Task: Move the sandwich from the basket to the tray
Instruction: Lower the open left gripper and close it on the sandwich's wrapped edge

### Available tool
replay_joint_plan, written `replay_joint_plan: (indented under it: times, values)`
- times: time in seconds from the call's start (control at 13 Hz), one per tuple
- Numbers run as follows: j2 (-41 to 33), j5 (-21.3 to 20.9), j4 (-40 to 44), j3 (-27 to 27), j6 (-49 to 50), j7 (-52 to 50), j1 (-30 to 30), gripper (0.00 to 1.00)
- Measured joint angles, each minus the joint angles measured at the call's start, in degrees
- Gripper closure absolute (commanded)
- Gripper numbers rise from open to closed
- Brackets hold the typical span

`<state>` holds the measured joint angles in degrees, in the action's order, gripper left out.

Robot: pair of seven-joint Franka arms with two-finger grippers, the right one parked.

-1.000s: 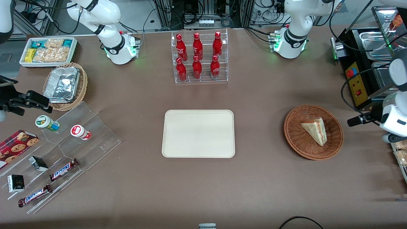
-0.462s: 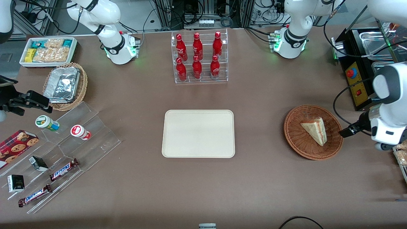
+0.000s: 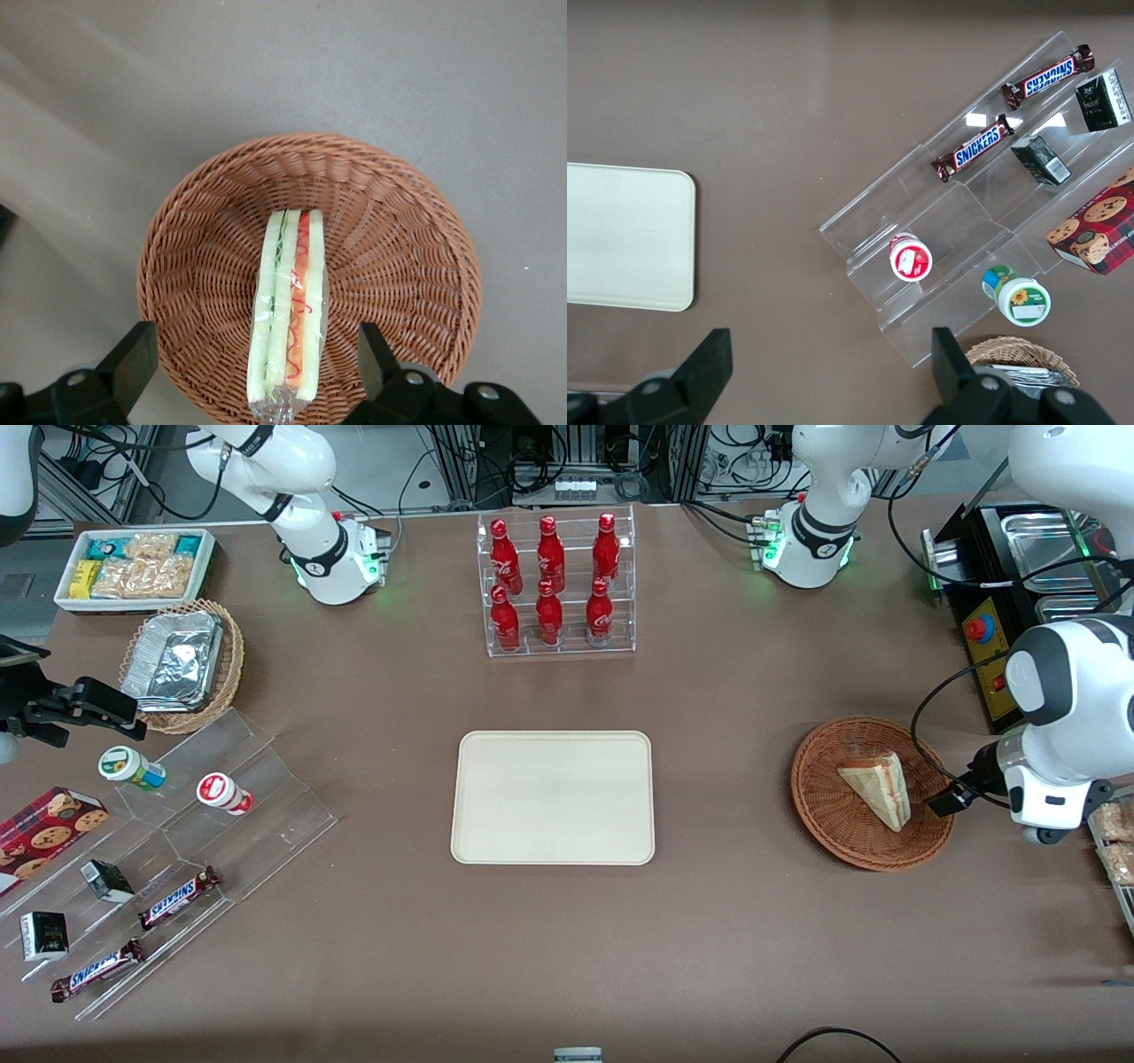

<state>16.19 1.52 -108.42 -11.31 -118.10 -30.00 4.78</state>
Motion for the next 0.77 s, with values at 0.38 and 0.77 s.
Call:
replay_joint_plan:
  times: [0.38, 0.77]
  values:
    - [-0.52, 0.28, -3.19, 0.03, -2.02, -3.84, 0.64, 0.00]
    - [-1.43, 0.38, -7.77, 0.54, -7.95, -11.18, 2.18, 0.00]
